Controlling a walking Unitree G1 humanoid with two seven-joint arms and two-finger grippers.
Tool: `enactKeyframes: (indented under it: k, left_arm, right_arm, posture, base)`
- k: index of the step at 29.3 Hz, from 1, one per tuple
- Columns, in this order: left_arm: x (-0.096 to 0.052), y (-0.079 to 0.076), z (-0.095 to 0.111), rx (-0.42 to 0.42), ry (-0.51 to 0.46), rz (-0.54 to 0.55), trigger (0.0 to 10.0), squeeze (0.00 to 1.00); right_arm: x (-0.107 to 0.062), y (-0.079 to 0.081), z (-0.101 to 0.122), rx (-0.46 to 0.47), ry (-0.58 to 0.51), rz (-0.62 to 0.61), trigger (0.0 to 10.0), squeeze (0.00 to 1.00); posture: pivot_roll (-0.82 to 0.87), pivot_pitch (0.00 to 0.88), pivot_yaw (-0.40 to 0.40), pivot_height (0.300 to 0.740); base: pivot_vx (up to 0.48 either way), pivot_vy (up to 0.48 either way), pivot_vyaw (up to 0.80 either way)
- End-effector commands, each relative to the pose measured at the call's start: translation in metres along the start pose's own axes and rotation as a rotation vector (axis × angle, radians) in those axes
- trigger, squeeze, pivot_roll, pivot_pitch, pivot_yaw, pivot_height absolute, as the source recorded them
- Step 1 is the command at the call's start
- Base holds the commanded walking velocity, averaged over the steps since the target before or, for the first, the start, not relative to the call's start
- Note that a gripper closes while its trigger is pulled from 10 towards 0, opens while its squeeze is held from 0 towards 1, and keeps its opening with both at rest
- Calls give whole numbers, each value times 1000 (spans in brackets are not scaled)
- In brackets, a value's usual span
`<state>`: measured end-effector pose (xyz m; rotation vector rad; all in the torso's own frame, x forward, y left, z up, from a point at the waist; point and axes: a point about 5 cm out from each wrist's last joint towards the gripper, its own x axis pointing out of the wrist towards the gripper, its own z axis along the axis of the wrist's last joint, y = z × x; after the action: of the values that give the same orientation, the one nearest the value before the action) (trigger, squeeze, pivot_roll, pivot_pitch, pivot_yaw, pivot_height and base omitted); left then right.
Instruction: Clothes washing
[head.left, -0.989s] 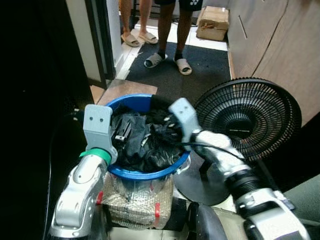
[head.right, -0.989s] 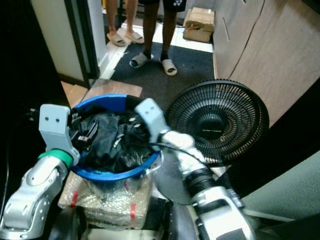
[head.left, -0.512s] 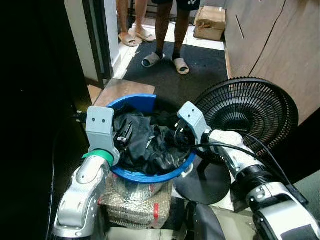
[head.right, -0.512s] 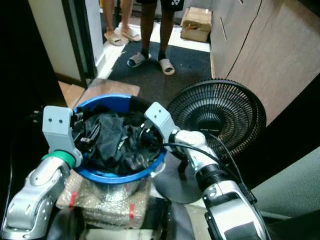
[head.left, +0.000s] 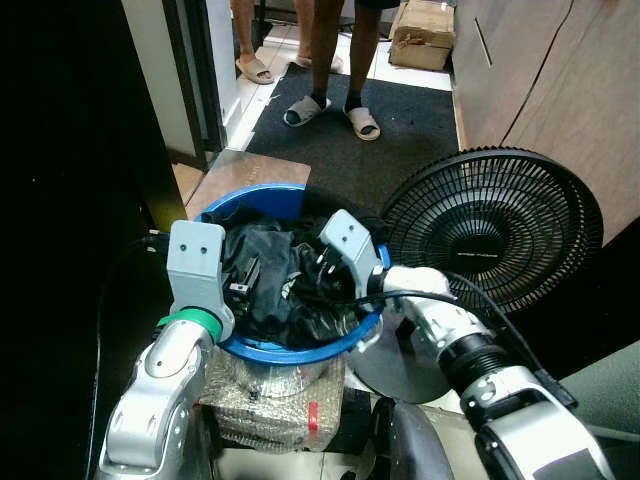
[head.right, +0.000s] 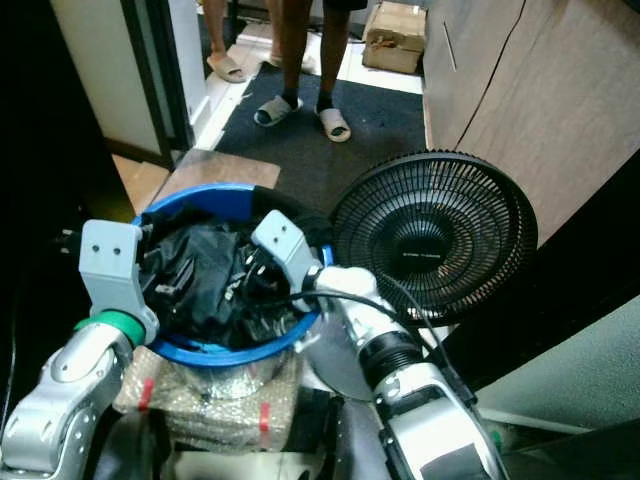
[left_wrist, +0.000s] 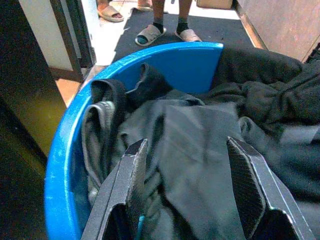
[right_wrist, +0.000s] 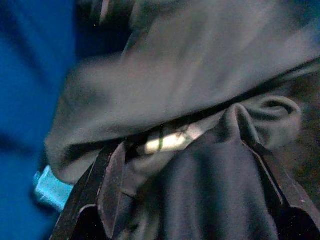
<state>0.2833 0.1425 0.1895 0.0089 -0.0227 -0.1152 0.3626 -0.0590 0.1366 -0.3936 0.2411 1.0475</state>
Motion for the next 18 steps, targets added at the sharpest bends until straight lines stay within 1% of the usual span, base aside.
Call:
enactKeyframes:
  k: [1,3,4,6,7,12,13,14,15,17,18]
  left_arm:
    - [-3,1,-5,5,24,5,10000,0]
    - [-3,1,-5,4,26,4,10000,0]
    - [-2,1,-5,4,30,-2,10000,0]
    - [-1,0,-5,4,31,-3,10000,0]
    - [-1,0,-5,4,31,-4,10000,0]
    - [-1,0,-5,3,32,-4,10000,0]
    - [-1,0,-5,3,33,-3,10000,0]
    - [-1,0,-5,3,33,-3,10000,0]
    - [-1,1,-6,3,35,-1,10000,0]
    - [-2,1,-6,3,37,0,10000,0]
    - [-2,0,-7,3,40,-1,10000,0]
  right_arm:
    - [-3,9,-33,70,111,19,10000,0]
    - [-2,11,-37,68,127,41,10000,0]
    - [-1,19,-45,75,165,91,10000,0]
    - [-1,22,-47,82,174,108,10000,0]
    - [-1,23,-52,63,205,112,10000,0]
    - [-3,24,-58,36,237,100,10000,0]
    - [-4,22,-59,31,237,84,3333,0]
    - [-4,22,-59,31,237,84,3333,0]
    - [-6,20,-59,34,226,71,0,0]
    - [-6,18,-57,41,211,61,0,0]
    - [-7,16,-53,50,179,56,0,0]
  posture:
    - [156,242,-42,550]
    - [154,241,-40,550]
    - [147,240,-37,550]
    - [147,240,-37,550]
    - [147,240,-37,550]
    - [146,239,-40,550]
    - [146,238,-38,550]
    - [146,238,-38,550]
    - [146,238,-38,550]
    - [146,238,-38,550]
    - [142,238,-32,550]
  base:
    - [0,0,0]
    - [0,0,0]
    - [0,0,0]
    - [0,0,0]
    - [0,0,0]
    - [0,0,0]
    - [0,0,0]
    - [0,0,0]
    - [0,0,0]
    - [0,0,0]
    - [0,0,0]
